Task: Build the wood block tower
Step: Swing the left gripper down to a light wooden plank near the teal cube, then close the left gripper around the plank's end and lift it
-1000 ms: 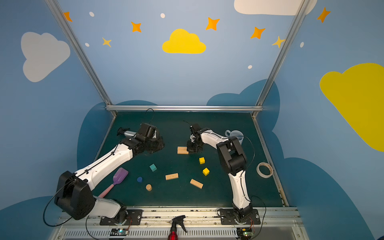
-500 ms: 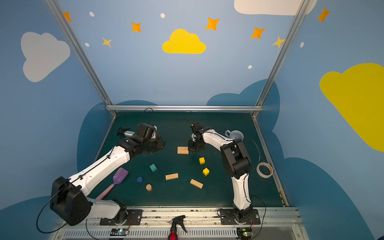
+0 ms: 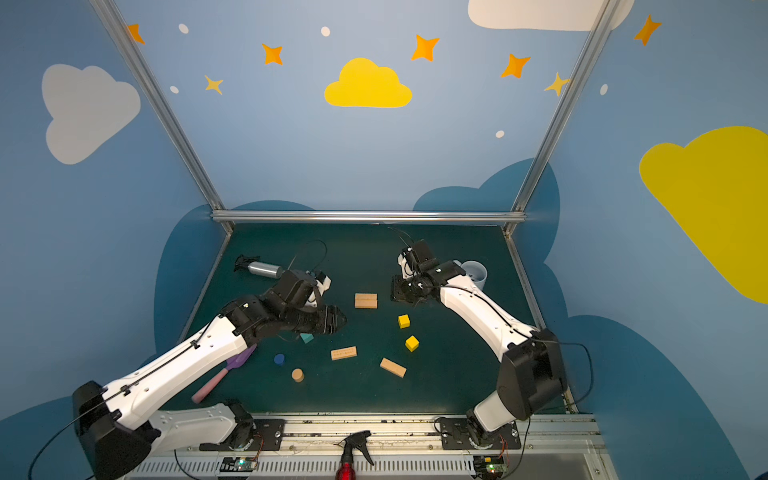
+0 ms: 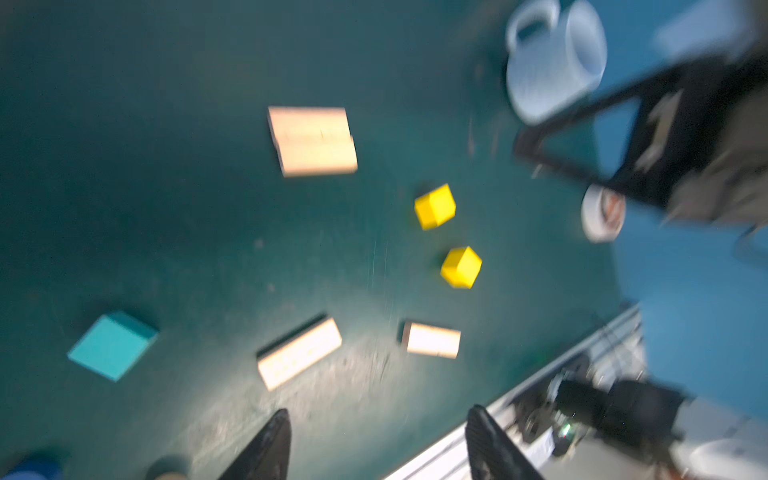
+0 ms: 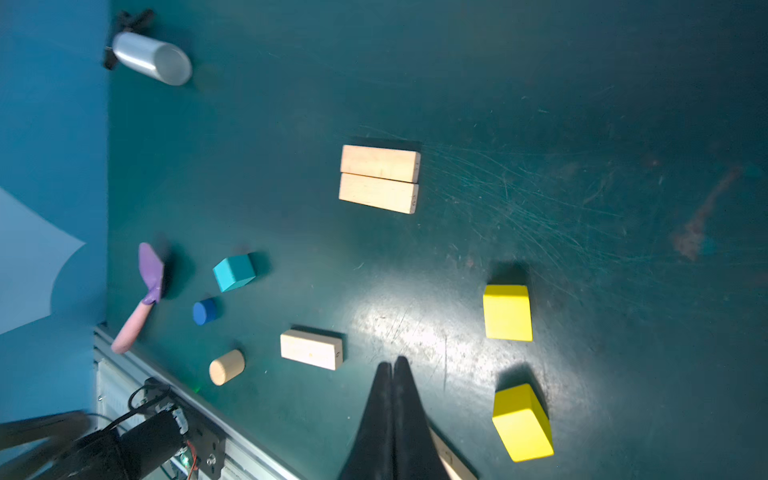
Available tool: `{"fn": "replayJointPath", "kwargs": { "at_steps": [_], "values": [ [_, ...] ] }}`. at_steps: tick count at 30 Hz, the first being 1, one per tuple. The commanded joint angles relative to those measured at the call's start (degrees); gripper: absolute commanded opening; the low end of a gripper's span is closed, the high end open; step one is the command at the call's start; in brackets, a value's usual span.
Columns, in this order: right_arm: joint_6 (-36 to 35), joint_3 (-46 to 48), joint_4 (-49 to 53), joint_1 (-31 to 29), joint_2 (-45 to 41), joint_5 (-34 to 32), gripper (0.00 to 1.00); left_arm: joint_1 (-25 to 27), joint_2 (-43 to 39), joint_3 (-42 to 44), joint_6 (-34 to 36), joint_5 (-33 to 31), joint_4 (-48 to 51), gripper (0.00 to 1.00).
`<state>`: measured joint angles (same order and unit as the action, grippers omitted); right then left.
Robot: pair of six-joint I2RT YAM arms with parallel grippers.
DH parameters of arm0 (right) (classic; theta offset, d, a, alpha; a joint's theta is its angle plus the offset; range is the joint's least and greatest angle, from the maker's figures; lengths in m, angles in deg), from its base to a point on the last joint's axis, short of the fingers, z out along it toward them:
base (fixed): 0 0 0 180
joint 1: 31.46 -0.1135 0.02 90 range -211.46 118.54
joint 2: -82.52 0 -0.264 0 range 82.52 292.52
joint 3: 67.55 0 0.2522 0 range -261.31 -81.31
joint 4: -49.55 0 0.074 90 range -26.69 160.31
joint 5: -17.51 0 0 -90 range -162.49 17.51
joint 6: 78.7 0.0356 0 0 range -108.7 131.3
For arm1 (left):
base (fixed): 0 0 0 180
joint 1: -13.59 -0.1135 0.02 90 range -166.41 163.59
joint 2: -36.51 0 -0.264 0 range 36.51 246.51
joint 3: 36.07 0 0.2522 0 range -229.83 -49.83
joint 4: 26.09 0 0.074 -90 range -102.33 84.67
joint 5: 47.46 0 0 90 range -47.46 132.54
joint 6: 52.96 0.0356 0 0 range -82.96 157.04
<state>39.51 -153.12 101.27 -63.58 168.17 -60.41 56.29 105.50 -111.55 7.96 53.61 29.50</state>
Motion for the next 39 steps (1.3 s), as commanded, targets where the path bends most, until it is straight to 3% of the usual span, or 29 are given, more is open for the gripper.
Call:
{"fn": "replayJointPath", "kwargs": {
  "at_steps": [1, 5, 11, 21, 33, 39],
  "values": [
    [-0.04, 2.59, -1.9, -0.57, -3.39, 1.15, 0.02, 3.39, 0.59, 1.74, 2.27, -2.47, 8.33, 0.71],
    [-0.34, 4.34, -2.15, -1.18, -6.74, 2.25, 0.09, 5.97, 4.38, 2.89, 3.72, -6.18, 12.93, 0.74],
    [-0.82, 7.18, -2.3, -1.28, -12.48, 2.16, 0.14, 10.9, 12.89, 2.48, 9.11, -8.79, 12.39, 0.74],
    [-1.49, 11.05, -2.94, -0.59, -19.25, 1.98, 0.18, 13.58, 27.89, -3.64, 20.55, -14.98, 12.52, 0.73],
    [-1.98, 12.33, -4.37, 1.43, -20.7, 3.89, 0.2, 13.27, 32.63, -3.76, 30.98, -25.56, 5.13, 0.73],
    [-2.55, 11.41, -4.2, 2.36, -20.46, 4.93, 0.2, 10.43, 34.1, -2.49, 33.43, -21.44, 0.48, 0.73]
  ]
}}
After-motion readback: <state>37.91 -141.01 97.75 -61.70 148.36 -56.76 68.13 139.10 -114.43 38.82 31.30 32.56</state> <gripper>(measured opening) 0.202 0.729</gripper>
